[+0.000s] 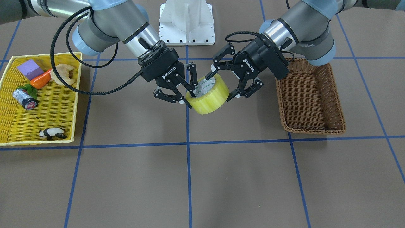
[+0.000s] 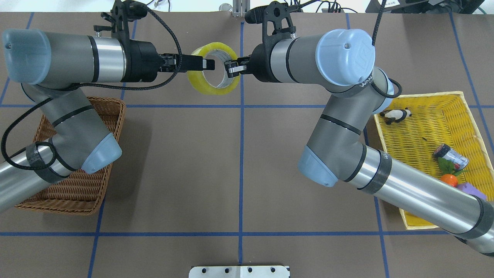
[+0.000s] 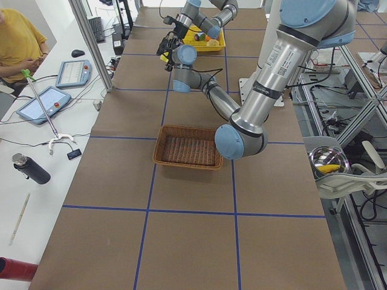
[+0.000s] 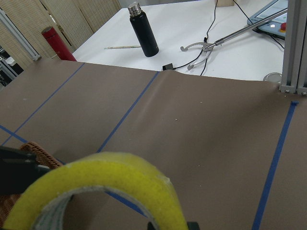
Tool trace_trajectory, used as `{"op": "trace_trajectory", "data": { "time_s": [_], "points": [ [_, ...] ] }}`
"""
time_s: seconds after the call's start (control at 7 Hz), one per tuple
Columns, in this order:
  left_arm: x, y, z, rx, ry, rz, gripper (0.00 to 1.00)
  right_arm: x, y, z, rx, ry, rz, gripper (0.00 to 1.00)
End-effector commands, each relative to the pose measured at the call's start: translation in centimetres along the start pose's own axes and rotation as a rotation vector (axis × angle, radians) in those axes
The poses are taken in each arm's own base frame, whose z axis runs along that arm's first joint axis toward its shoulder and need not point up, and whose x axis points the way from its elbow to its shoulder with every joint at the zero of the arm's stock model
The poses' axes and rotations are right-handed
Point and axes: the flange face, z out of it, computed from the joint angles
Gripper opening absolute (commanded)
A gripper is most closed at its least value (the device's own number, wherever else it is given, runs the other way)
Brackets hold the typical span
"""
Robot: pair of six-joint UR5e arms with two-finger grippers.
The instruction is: Move tape to another basket
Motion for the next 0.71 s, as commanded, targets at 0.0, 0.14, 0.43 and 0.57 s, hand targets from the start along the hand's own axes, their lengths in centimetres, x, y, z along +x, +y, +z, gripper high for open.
{"op": "trace_trajectory", "data": {
  "time_s": [0.0, 0.14, 0.43, 0.57],
  "points": [
    [0.0, 0.0, 0.0, 0.0, 0.001, -0.003, 0.0, -0.4, 1.3, -0.7, -0.002, -0.012, 0.055, 1.0],
    [0.0, -0.1, 0.0, 0.001, 0.001, -0.005, 0.0, -0.4, 1.4, -1.2, -0.003, -0.02, 0.054, 1.0],
    [0.0, -0.1, -0.1, 0.001, 0.001, -0.015, 0.0, -0.4, 2.1, -2.5, -0.006, -0.035, 0.054, 1.0],
    [-0.2, 0.0, -0.1, 0.001, -0.001, -0.016, 0.0, -0.6, 2.1, -3.1, -0.002, -0.042, 0.057, 1.0]
  ]
}}
